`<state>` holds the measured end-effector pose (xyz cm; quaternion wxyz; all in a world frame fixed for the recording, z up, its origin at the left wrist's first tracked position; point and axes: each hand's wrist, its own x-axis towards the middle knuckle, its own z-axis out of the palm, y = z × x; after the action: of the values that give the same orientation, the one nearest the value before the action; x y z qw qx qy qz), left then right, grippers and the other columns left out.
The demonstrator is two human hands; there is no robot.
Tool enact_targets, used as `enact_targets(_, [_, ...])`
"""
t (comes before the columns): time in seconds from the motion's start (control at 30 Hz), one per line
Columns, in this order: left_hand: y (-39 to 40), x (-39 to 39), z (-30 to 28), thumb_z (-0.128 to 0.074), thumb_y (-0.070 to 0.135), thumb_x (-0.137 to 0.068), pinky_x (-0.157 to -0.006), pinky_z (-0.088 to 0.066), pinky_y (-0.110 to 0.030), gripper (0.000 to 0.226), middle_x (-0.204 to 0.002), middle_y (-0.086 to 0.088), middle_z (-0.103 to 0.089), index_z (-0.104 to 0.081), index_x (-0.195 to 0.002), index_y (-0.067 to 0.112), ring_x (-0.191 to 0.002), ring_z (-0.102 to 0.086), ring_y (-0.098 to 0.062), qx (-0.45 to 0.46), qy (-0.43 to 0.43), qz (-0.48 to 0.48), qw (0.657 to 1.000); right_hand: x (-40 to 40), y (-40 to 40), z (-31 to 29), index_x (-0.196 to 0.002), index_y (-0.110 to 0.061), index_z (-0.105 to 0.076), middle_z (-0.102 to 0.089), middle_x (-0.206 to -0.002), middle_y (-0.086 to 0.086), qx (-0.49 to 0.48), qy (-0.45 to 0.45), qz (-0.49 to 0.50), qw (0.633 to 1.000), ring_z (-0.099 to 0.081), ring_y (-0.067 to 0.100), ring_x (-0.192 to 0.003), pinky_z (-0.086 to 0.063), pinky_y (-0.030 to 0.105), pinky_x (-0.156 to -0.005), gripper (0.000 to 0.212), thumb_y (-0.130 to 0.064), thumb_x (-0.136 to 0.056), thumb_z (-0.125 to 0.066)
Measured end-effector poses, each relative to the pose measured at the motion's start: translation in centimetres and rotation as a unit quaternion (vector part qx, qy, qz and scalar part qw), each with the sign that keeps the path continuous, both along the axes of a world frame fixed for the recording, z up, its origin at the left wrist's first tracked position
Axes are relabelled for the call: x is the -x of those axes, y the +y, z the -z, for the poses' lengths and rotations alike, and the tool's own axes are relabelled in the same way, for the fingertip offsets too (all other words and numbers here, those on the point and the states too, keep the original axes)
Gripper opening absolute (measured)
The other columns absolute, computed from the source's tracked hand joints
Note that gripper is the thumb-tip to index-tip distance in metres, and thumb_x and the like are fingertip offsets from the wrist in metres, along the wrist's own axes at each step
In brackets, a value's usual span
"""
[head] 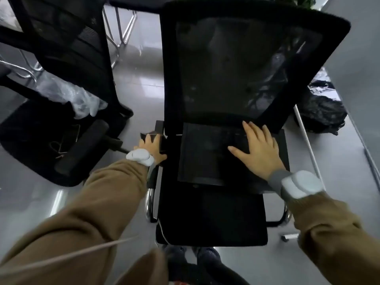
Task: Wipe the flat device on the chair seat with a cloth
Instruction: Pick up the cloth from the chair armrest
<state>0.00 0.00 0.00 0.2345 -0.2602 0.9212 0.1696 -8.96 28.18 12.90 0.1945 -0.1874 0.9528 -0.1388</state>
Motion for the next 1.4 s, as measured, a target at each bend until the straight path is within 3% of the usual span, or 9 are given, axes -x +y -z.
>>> enact_targets(0.2, [-0.5, 0.5, 2.7, -0.054, 0.041, -0.086, -0.109, -0.032, -0.055, 0.069, -0.153, -0.017, -0.015, -0.017, -0.144, 0.035, -0.129, -0.032, -0.048, -0.039, -0.102, -0.012, 0.994, 1.1, -0.2, 1.3, -0.149, -0.028, -0.016, -0.013, -0.159, -0.003, -0.018, -0.005, 0.012, 1.0, 0.002, 0.026, -0.147, -0.004, 0.052, -0.116, 0.073, -0.058, -0.088, -0.043])
enact_targets(0.47, [-0.1, 0.0, 5.1, -0.055, 0.04, -0.088, -0.109, -0.03, -0.056, 0.072, -0.15, -0.018, -0.019, -0.013, -0.145, 0.035, -0.13, -0.029, -0.047, -0.053, -0.083, -0.033, 0.995, 2.0, -0.6, 2.6, -0.148, -0.029, -0.018, -0.016, -0.159, 0.0, -0.018, -0.023, 0.039, 0.999, 0.0, 0.027, -0.148, -0.004, 0.053, -0.117, 0.067, -0.055, -0.091, -0.04])
enact_targets(0.7, [-1.7, 0.8, 6.3, -0.058, 0.025, -0.084, -0.099, -0.042, -0.058, 0.057, -0.133, -0.023, -0.034, -0.034, -0.135, 0.032, -0.112, -0.044, -0.052, -0.061, -0.043, -0.031, 0.997, 2.0, -0.7, 2.8, -0.149, -0.028, -0.017, -0.019, -0.158, 0.002, -0.019, -0.028, 0.051, 0.998, -0.002, 0.026, -0.148, -0.005, 0.052, -0.117, 0.067, -0.053, -0.091, -0.04])
enact_targets(0.83, [-2.8, 0.6, 6.0, -0.057, 0.024, -0.084, -0.098, -0.046, -0.051, 0.051, -0.126, -0.02, -0.041, -0.042, -0.132, 0.028, -0.105, -0.052, -0.047, -0.09, -0.023, -0.028, 0.995, 2.0, -1.0, 2.7, -0.149, -0.027, -0.015, -0.02, -0.158, 0.002, -0.01, -0.029, 0.06, 0.998, -0.002, 0.026, -0.148, -0.006, 0.052, -0.118, 0.068, -0.053, -0.091, -0.041])
enact_targets(0.93, [-3.5, 0.0, 5.9, -0.055, 0.014, -0.086, -0.098, -0.046, -0.044, 0.04, -0.123, -0.02, -0.045, -0.054, -0.126, 0.015, -0.104, -0.054, -0.043, -0.101, 0.018, -0.011, 0.995, 2.1, -1.4, 2.5, -0.149, -0.026, -0.014, -0.021, -0.157, 0.003, 0.013, -0.034, 0.074, 0.997, -0.002, 0.027, -0.148, -0.008, 0.052, -0.118, 0.07, -0.052, -0.091, -0.042])
enact_targets(1.13, [-3.7, -0.4, 3.3, -0.054, 0.003, -0.08, -0.091, -0.045, -0.038, 0.023, -0.117, -0.019, -0.053, -0.065, -0.1, 0.002, -0.102, -0.057, -0.037, -0.083, 0.07, -0.023, 0.994, 1.8, -2.0, 1.5, -0.149, -0.025, -0.014, -0.021, -0.157, 0.004, 0.031, -0.025, 0.061, 0.997, -0.002, 0.027, -0.147, -0.008, 0.052, -0.118, 0.07, -0.052, -0.091, -0.041])
enact_targets(1.4, [-5.1, 0.0, -3.4, -0.053, 0.004, -0.082, -0.099, -0.045, -0.039, 0.034, -0.125, -0.009, -0.057, -0.066, -0.11, 0.019, -0.114, -0.054, -0.032, -0.008, 0.046, 0.079, 0.996, 2.4, -0.2, -0.1, -0.149, -0.026, -0.015, -0.018, -0.158, 0.004, 0.032, -0.021, 0.058, 0.998, 0.0, 0.029, -0.147, -0.008, 0.051, -0.118, 0.069, -0.05, -0.091, -0.045])
